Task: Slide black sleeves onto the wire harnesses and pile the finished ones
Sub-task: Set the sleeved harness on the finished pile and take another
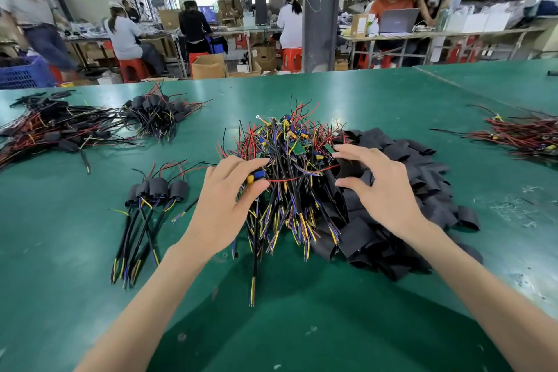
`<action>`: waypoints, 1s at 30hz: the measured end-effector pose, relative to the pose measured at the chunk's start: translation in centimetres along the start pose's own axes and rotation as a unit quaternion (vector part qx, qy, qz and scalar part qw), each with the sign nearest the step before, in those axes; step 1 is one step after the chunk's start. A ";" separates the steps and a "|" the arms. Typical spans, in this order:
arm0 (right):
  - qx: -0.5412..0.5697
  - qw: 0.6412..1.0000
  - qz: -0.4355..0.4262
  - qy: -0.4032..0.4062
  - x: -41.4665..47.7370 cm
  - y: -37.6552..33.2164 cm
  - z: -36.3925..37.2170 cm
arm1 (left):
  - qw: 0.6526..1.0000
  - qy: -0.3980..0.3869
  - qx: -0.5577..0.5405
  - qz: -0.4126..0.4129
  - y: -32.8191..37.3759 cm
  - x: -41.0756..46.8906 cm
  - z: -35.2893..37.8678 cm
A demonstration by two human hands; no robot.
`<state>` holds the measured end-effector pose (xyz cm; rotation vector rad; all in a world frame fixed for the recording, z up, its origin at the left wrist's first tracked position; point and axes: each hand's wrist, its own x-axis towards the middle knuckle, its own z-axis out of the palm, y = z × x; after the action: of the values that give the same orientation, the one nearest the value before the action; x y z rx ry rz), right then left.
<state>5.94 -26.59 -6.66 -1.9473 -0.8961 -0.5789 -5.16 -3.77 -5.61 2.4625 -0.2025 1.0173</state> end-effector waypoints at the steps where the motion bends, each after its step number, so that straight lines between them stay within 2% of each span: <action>1: -0.006 1.000 -0.006 -0.004 0.0 -0.1 0.1 | 1.000 -0.004 0.003 0.006 0.1 -0.1 0.2; 5: -0.101 0.992 -0.074 0.000 0.0 -0.8 0.4 | 0.999 -0.015 0.006 0.049 0.7 -0.6 1.0; 8: -0.148 0.982 -0.121 0.001 0.0 -1.2 0.5 | 0.998 -0.024 -0.021 0.048 1.1 -0.8 1.5; 14: -0.097 0.987 -0.124 -0.023 -0.5 -2.3 0.9 | 0.994 -0.022 -0.106 0.017 1.8 -1.0 2.0; 19: -0.058 0.991 -0.113 -0.035 -0.9 -2.7 1.3 | 0.994 -0.002 -0.111 0.008 2.2 -1.1 2.6; 24: -0.074 0.992 -0.101 -0.033 -1.1 -3.1 1.4 | 0.994 0.037 -0.099 0.026 2.2 -1.1 2.9; 30: -0.080 0.991 -0.103 -0.022 -1.0 -3.3 1.4 | 0.992 0.044 -0.115 0.035 2.2 -1.1 3.0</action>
<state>2.84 -24.59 -6.26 -2.0316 -1.1164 -0.7492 -4.71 -7.21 -7.39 2.2113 -0.3587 1.0655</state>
